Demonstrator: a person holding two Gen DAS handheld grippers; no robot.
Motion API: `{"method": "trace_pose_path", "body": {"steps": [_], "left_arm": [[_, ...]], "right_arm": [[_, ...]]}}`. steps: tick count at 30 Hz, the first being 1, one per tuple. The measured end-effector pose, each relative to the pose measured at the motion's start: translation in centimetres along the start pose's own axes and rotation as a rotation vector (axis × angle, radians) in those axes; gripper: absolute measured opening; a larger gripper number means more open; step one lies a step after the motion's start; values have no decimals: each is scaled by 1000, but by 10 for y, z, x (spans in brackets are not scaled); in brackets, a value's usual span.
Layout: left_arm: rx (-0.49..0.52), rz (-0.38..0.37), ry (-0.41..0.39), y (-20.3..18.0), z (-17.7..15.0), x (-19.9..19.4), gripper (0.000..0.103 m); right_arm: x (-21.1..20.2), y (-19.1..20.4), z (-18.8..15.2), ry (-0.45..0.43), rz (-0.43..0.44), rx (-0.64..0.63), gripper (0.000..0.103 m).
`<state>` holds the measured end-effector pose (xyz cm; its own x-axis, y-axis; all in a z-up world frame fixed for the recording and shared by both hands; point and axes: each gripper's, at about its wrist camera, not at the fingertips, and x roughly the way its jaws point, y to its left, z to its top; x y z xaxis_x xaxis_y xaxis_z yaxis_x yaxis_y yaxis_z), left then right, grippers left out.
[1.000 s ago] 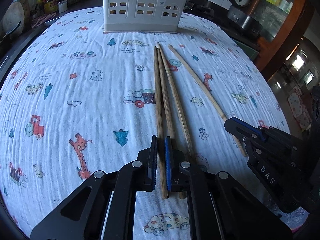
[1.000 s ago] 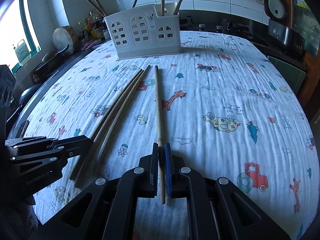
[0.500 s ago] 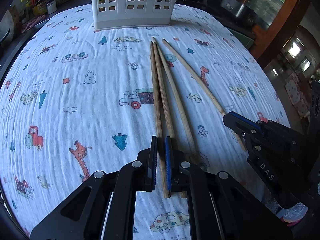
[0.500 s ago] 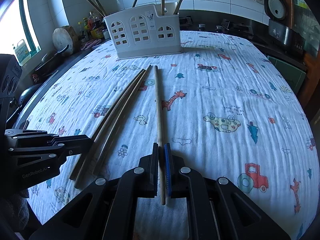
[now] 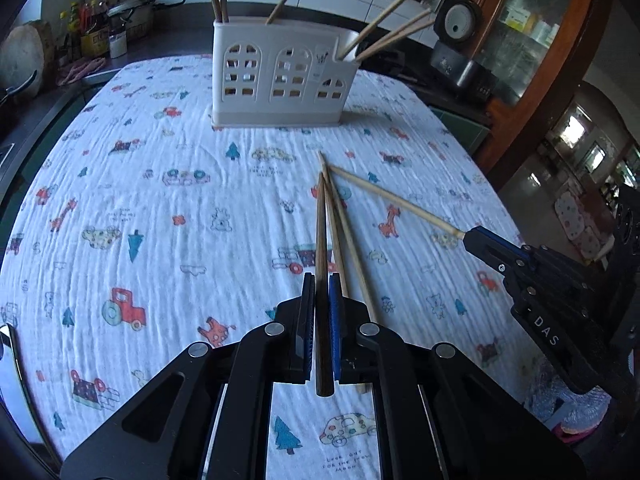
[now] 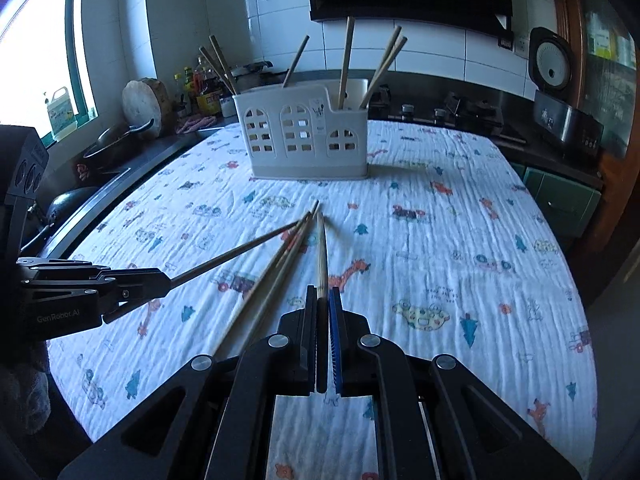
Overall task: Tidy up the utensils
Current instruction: 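Lift both held chopsticks and carry them toward the white caddy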
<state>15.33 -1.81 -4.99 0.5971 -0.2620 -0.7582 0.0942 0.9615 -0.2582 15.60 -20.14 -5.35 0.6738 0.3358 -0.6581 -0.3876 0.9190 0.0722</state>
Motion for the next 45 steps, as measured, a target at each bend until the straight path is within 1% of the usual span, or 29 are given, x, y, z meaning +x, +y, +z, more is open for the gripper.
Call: {"method": "trace_pose_path", "body": {"steps": [4,8,11,15,17,19,22,26,31,37,45], "left_arm": [[5,-18,-86,1,19,-20,5],[15,-41,-148,1,38,-32,5],[16,-45,-168,2,49,-31,5],[28,-59,-189,4,56,-31,5],[56,-63,-204,2,59,-30,5],[99,-49,-216,-1,58,-29,5],[153,-38,-235,-6,56,-27,5],[189,-60,-258,-6,52,-27,5],[235,-57,-283,-9,48,-28,5],[270,-94,-311,-16,47,-34,5],[297,-109,-326,-22,65,-33,5]], "right_arm": [[-9,6,22,-61,2,-26,6],[-9,8,43,-103,18,-34,6],[-6,9,58,-130,25,-35,6],[-3,9,73,-142,33,-37,6],[-1,10,79,-146,34,-41,6],[1,9,85,-148,36,-40,6],[2,9,90,-151,38,-38,6],[3,10,90,-151,35,-49,6],[4,10,90,-151,37,-46,6],[3,9,90,-156,38,-46,6],[-2,6,95,-173,43,-42,6]]}}
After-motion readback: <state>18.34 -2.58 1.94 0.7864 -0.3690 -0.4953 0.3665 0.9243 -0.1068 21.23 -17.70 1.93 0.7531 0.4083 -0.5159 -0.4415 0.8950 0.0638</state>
